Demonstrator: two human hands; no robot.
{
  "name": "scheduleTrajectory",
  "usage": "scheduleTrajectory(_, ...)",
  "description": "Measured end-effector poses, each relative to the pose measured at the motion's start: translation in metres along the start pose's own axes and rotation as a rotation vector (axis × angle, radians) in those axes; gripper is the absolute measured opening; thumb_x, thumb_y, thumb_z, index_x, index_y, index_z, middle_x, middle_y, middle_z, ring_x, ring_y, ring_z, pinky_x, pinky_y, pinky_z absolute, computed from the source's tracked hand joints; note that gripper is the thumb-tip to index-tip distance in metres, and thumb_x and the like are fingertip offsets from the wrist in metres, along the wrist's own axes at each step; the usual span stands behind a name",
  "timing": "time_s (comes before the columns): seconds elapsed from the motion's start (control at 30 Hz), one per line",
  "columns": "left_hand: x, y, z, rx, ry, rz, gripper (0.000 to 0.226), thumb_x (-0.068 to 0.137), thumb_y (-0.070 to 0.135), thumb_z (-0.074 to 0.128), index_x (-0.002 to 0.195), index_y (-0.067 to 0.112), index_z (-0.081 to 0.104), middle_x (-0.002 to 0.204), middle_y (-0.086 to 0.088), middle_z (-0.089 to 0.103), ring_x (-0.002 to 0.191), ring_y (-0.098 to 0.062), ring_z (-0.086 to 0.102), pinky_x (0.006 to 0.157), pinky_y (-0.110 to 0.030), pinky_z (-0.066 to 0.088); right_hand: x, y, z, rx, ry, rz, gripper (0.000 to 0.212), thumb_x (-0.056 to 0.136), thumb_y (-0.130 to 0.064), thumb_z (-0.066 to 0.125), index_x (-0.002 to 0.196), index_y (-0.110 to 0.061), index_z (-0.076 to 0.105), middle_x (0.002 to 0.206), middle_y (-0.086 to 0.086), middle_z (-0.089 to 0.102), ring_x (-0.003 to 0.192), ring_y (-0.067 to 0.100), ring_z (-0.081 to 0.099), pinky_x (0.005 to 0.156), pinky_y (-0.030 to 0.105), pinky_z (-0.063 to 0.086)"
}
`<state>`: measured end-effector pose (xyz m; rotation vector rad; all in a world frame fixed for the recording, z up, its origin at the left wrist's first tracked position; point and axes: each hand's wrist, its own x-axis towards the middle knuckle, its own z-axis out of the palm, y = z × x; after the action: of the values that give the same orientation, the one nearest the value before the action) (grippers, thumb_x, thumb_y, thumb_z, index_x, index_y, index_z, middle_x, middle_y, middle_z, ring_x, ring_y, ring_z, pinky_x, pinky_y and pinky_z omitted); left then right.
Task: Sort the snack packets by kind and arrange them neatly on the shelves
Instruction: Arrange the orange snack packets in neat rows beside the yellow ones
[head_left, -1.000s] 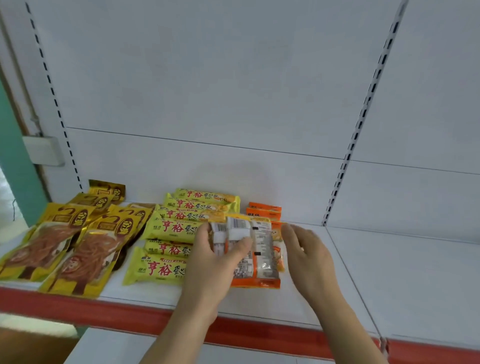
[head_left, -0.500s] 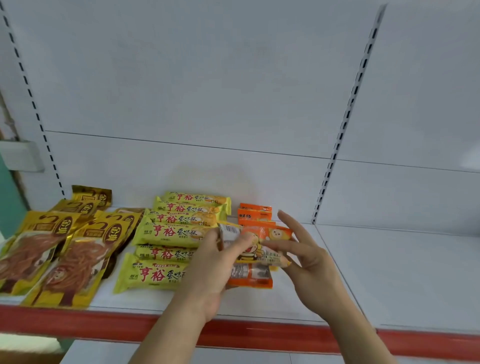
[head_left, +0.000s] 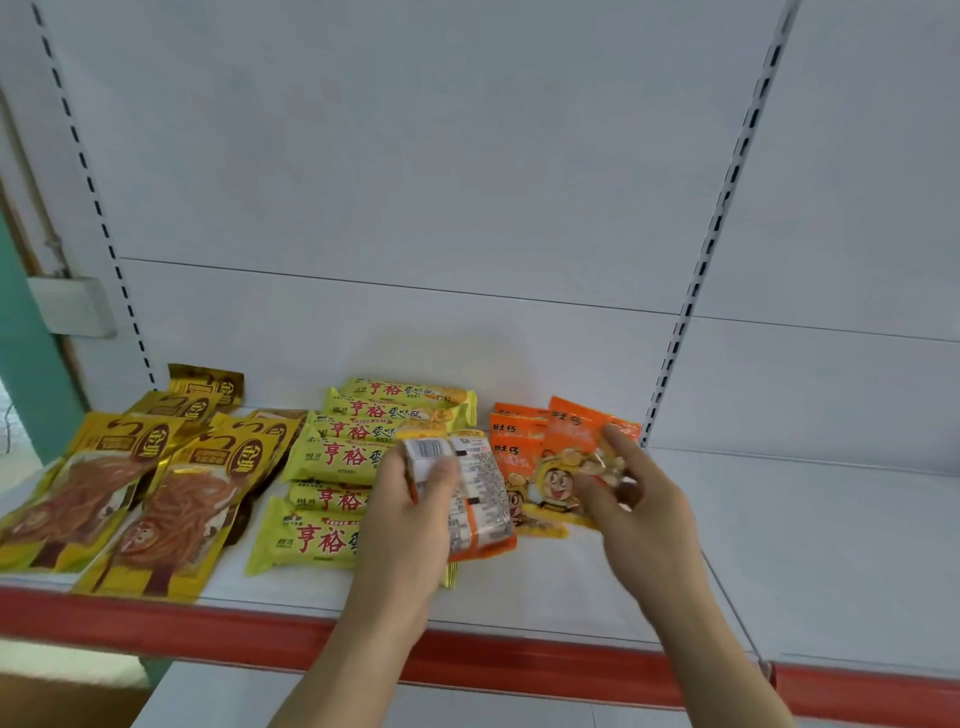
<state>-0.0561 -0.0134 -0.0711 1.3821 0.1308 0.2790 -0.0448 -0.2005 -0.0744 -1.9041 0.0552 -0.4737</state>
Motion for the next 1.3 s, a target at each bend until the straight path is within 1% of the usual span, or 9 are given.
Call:
scheduleTrajectory(0.2,0.001,0.002,-0.011,0.065,0.006,0.008,0.009,0.105,0.023,0.059,0.108,0.023,0.068,0.098,0.003,0.079,0.083,-0.015,0.079,0.072,-0.044,0.065,0.002,0.017,0.024,-0.319,-0.195,-0.098,0.059,0.095,-0.022,0.063,0.149,-0.031,0.042,0.122,-0.004,0.057,0.107,0.015,0.058,0.081,0.015,0.045)
scheduleTrajectory(0.33,-0.004,0.001,-0.011,0.116,-0.008,0.026,0.010,0.104,0.027,0.060,0.105,0.027,0.069,0.096,0.006,0.079,0.089,-0.017,0.077,0.085,-0.056,0.062,-0.004,0.025,0.031,-0.812,-0.269,-0.192,0.059,0.099,-0.044,0.049,0.154,-0.038,0.027,0.152,0.004,0.032,0.140,0.030,0.028,0.110,0.041,0.036)
scheduleTrajectory(0.5,-0.008,-0.005,-0.008,0.120,-0.027,0.009,0.011,0.105,0.024,0.058,0.105,0.026,0.069,0.095,0.007,0.078,0.084,-0.010,0.076,0.080,-0.043,0.064,0.000,0.028,0.027,-0.817,-0.387,-0.098,0.058,0.101,-0.051,0.035,0.156,-0.037,0.022,0.165,0.008,0.008,0.151,0.031,0.007,0.121,0.046,0.022)
scheduleTrajectory(0.63,-0.010,-0.006,-0.002,0.183,-0.076,0.068,0.010,0.104,0.028,0.059,0.100,0.029,0.068,0.091,0.018,0.075,0.084,0.003,0.070,0.070,-0.019,0.053,-0.009,0.022,0.023,-0.580,-0.160,-0.176,0.046,0.101,-0.049,0.038,0.141,-0.031,0.050,0.156,-0.006,0.032,0.143,0.019,0.028,0.113,0.037,0.034)
scheduleTrajectory(0.7,-0.011,-0.007,0.002,0.214,-0.079,0.098,0.009,0.103,0.030,0.061,0.100,0.033,0.069,0.092,0.020,0.075,0.087,0.003,0.070,0.077,-0.024,0.054,-0.018,0.004,0.015,-0.267,-0.065,-0.141,0.029,0.098,-0.046,0.053,0.123,-0.037,0.063,0.129,-0.018,0.059,0.121,0.006,0.054,0.096,0.023,0.046)
scheduleTrajectory(0.8,-0.009,-0.008,0.011,0.213,-0.064,0.110,0.011,0.100,0.029,0.066,0.109,0.033,0.070,0.097,0.015,0.078,0.092,-0.004,0.073,0.086,-0.037,0.060,-0.031,-0.019,0.011,-0.028,-0.268,-0.067,0.009,0.094,-0.040,0.064,0.090,-0.036,0.071,0.081,-0.017,0.072,0.076,-0.002,0.065,0.064,0.011,0.046)
scheduleTrajectory(0.93,-0.016,-0.004,0.024,0.328,-0.023,0.216,0.051,0.089,0.045,0.074,0.131,0.031,0.050,0.116,0.015,0.063,0.102,0.012,0.061,0.072,-0.004,0.049,-0.036,-0.013,0.013,-0.107,0.080,-0.205,0.011,0.087,-0.030,0.074,0.080,-0.032,0.066,0.078,-0.012,0.065,0.069,0.007,0.061,0.058,0.018,0.046)
scheduleTrajectory(1.13,-0.023,-0.003,0.034,0.215,-0.114,0.200,0.019,0.094,0.043,0.068,0.106,0.029,0.065,0.088,0.011,0.077,0.082,-0.002,0.073,0.069,-0.020,0.055,-0.047,-0.001,0.024,-0.220,0.025,-0.616,0.024,0.089,-0.027,0.060,0.108,-0.028,0.075,0.116,-0.019,0.060,0.103,0.007,0.058,0.081,0.013,0.044)
scheduleTrajectory(1.3,-0.013,-0.005,0.028,0.099,-0.076,0.035,0.024,0.105,0.039,0.055,0.098,0.023,0.073,0.090,0.003,0.080,0.087,-0.020,0.078,0.084,-0.054,0.062,-0.044,0.003,0.009,-0.187,0.089,-0.399,0.037,0.094,-0.037,0.067,0.131,-0.036,0.061,0.131,-0.023,0.053,0.119,0.006,0.055,0.087,0.015,0.047)
